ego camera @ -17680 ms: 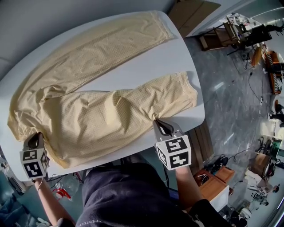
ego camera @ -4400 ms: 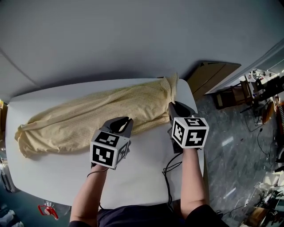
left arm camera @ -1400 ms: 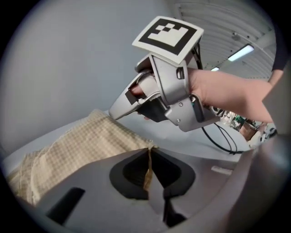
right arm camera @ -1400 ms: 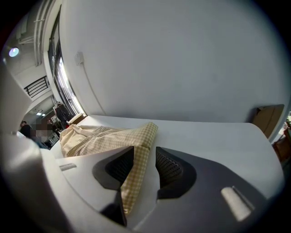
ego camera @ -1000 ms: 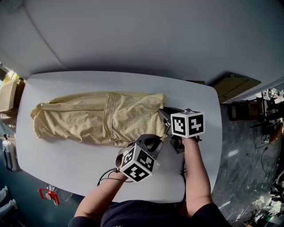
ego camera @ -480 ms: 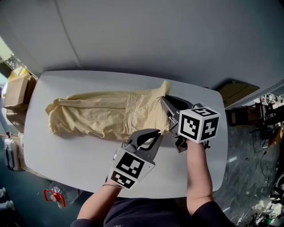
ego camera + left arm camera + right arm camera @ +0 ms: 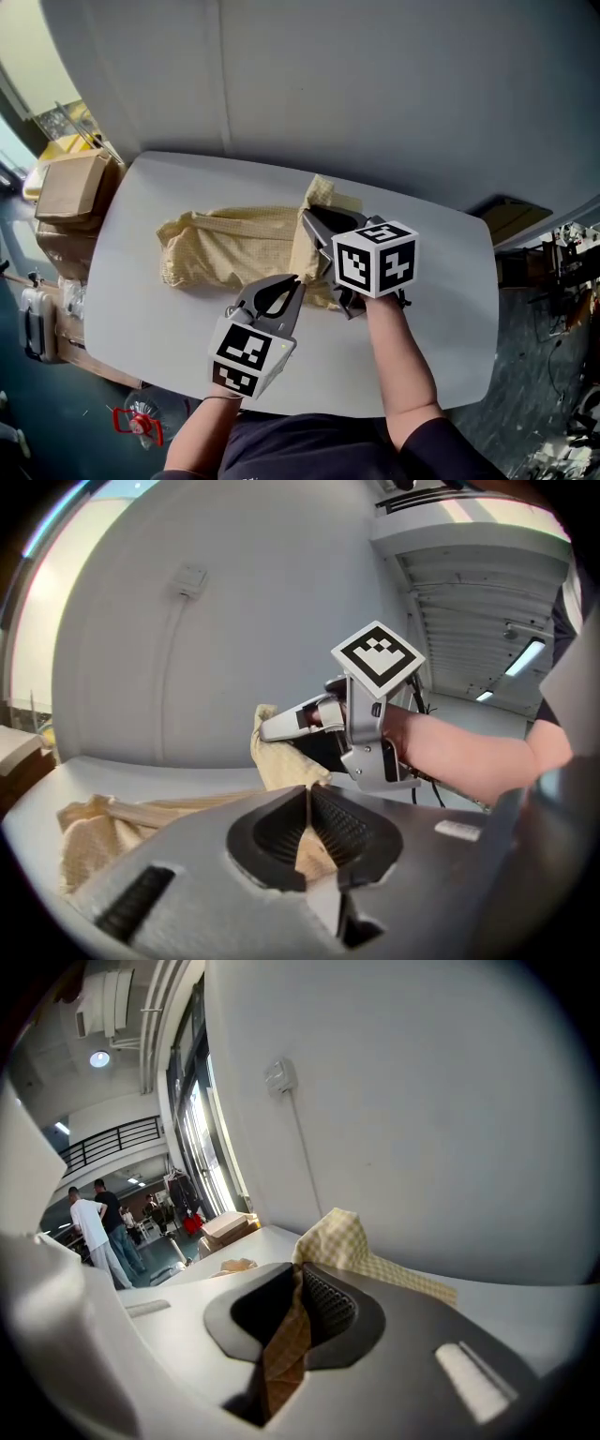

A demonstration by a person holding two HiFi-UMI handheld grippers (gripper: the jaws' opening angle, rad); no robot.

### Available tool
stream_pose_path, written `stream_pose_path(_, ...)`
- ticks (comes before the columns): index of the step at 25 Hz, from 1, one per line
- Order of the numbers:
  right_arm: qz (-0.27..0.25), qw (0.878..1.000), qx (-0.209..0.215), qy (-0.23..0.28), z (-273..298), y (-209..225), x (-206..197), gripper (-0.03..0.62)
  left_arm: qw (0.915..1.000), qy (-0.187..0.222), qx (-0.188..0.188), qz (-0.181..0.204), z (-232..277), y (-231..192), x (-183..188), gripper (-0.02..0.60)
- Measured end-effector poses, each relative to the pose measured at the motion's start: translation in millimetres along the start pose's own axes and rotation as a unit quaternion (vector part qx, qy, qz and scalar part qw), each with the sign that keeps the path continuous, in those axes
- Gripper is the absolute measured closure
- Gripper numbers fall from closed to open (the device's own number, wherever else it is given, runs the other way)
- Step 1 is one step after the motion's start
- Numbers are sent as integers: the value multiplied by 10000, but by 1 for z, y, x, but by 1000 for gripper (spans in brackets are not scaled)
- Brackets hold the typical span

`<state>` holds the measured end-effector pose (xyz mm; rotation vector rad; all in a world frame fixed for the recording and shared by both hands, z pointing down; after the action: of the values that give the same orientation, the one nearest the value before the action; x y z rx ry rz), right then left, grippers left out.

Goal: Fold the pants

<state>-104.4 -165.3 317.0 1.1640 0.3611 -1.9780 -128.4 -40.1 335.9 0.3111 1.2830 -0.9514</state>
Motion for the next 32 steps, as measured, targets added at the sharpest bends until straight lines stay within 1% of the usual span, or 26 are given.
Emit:
stream_pose_path(2,-76,9998,55,-151,24,-24,-8,559,9997,-152,186,-81,-20,-20,-11,568)
stream_pose_path(4,-81,9994,120,-326,46,-43,-20,557,9986,-386,334,-165,-34,-39,-27,568)
stream_pose_path(7,-31,9980,79,-634,72,-62,-43,546,9954,-799,419,-322,-48,-61,-53,563)
stream_pose_path(9,1,9975,-11,-713,78,-69,-51,494,9930,-1013,508,-347,-56,-71,-65,550)
stream_pose_path(11,140,9981,14,-602,74,-71,-47,445,9921,-1043,617,-326,-65,-79,-68,536)
stream_pose_path(12,229,9984,35,-517,70,-69,-42,441,9922,-1002,661,-340,-68,-82,-68,527)
stream_pose_path(14,354,9988,-45,-339,56,-59,-32,453,9926,-876,775,-332,-72,-83,-64,515)
stream_pose_path(17,367,9984,-387,-175,34,-27,-30,473,9903,-849,1100,-1,-77,-81,-53,507)
stream_pose_path(18,357,9979,-501,-178,27,-15,-33,477,9883,-910,1220,114,-79,-81,-51,503)
stream_pose_path(20,340,9966,-703,-278,15,10,-45,485,9844,-975,1455,187,-85,-81,-49,493)
stream_pose_path(22,342,9951,-839,-387,3,31,-58,484,9812,-843,1727,195,-92,-77,-41,497)
stream_pose_path(24,415,9943,-892,-410,-6,46,-68,484,9778,-694,1955,300,-98,-73,-28,506)
stream_pose_path(25,477,9940,-898,-414,-8,52,-73,484,9776,-685,1957,353,-97,-69,-23,508)
stream_pose_path(26,543,9935,-901,-428,-11,58,-79,484,9791,-730,1857,403,-91,-63,-20,508)
stream_pose_path(28,641,9927,-904,-480,-12,69,-89,484,9830,-972,1449,580,-63,-43,-22,505)
stream_pose_path(29,653,9926,-891,-509,-10,73,-93,484,9835,-1132,1208,726,-44,-31,-26,493)
stream_pose_path(32,602,9931,-824,-571,-2,83,-97,480,9815,-1433,531,1151,18,7,-38,471)
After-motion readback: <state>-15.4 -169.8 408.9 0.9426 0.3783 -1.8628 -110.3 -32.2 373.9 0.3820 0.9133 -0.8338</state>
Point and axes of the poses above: the fingertips, and each gripper's own axes: z forward along the fingers, y to its right, x out of its top, the point moved 4 cm from there along -z, backward along the fingers, and after that the axes turned 13 degrees about -x, right-handed, at the moved point
